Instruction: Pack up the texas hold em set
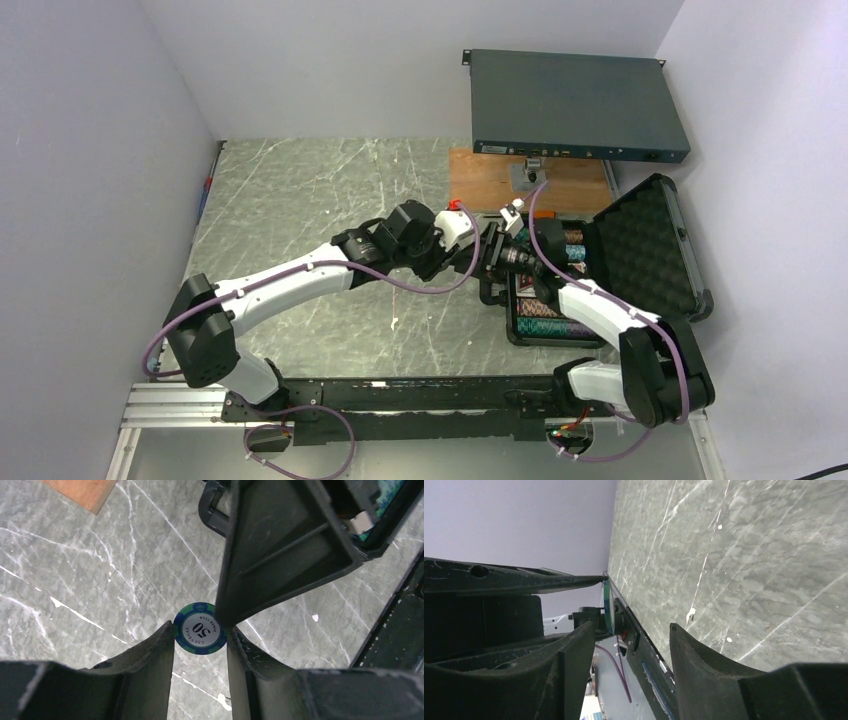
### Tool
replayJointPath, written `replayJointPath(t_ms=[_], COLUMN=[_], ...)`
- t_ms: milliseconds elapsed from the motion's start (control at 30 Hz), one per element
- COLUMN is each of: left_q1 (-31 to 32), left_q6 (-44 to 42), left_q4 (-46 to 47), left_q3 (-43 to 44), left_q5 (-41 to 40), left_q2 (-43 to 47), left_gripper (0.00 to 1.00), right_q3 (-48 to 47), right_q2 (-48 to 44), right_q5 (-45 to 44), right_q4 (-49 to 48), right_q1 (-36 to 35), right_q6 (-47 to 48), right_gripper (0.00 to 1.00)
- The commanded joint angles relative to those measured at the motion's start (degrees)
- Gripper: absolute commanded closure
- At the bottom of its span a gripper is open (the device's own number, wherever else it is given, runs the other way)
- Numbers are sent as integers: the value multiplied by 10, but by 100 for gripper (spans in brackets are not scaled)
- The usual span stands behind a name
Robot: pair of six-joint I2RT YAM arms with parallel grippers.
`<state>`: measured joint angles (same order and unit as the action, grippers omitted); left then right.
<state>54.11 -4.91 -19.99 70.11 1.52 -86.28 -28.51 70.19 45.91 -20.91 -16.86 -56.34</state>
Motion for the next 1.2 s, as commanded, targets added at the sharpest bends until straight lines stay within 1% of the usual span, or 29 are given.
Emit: replayJointPath(t_ms=[0, 100, 267, 367, 467, 500, 533, 567, 600, 633, 700, 733, 767, 800, 833, 900, 1000, 1067, 1167], left_q1=[8, 12, 19, 23, 24, 24, 24, 24, 24, 24, 24, 24, 24, 23, 21, 17, 4, -11, -36], left_q6=[-1, -1, -2, -3, -3, -2, -2, -2, -4, -5, -5, -3, -2, 1, 5, 19, 43, 77, 106], left_q4=[11, 10, 8, 8, 6, 5, 4, 3, 1, 2, 10, 14, 18, 23, 26, 33, 34, 31, 34], left_q3=[23, 24, 25, 26, 28, 28, 30, 30, 29, 26, 19, 14, 9, 4, 2, -1, -3, -5, -12], left_q5=[8, 11, 11, 10, 5, 1, -3, -6, -9, -13, -43, -62, -85, -107, -129, -183, -241, -261, -267], left_q2=[-1, -7, -12, -14, -16, -15, -15, -13, -8, -2, 14, 24, 32, 39, 44, 53, 63, 71, 85], left_gripper=[67, 67, 68, 68, 67, 66, 62, 58, 54, 47, 30, 22, 15, 10, 7, 5, 2, 1, 1], right_q3=[-10, -12, -4, -2, -3, -4, -7, -13, -26, -45, -92, -111, -136, -151, -164, -187, -208, -200, -176], right_q2=[11, 27, 49, 55, 50, 45, 40, 34, 25, 16, -3, -12, -19, -24, -26, -24, -5, -1, 1], right_q5=[8, 2, 5, 9, 7, 3, -3, -15, -38, -79, -198, -264, -337, -398, -464, -584, -699, -728, -754], right_q4=[-67, -79, -120, -133, -122, -109, -89, -41, 13, 91, 243, 305, 350, 390, 421, 466, 495, 470, 404], right_q1=[-34, -50, -61, -63, -65, -64, -64, -64, -64, -64, -65, -65, -65, -65, -65, -66, -65, -65, -65], right_q6=[-9, -13, -32, -36, -29, -20, -7, 15, 46, 87, 176, 214, 237, 251, 264, 282, 286, 292, 300], right_gripper=[43, 46, 57, 70, 93, 100, 100, 100, 100, 100, 100, 100, 100, 100, 100, 100, 100, 100, 100])
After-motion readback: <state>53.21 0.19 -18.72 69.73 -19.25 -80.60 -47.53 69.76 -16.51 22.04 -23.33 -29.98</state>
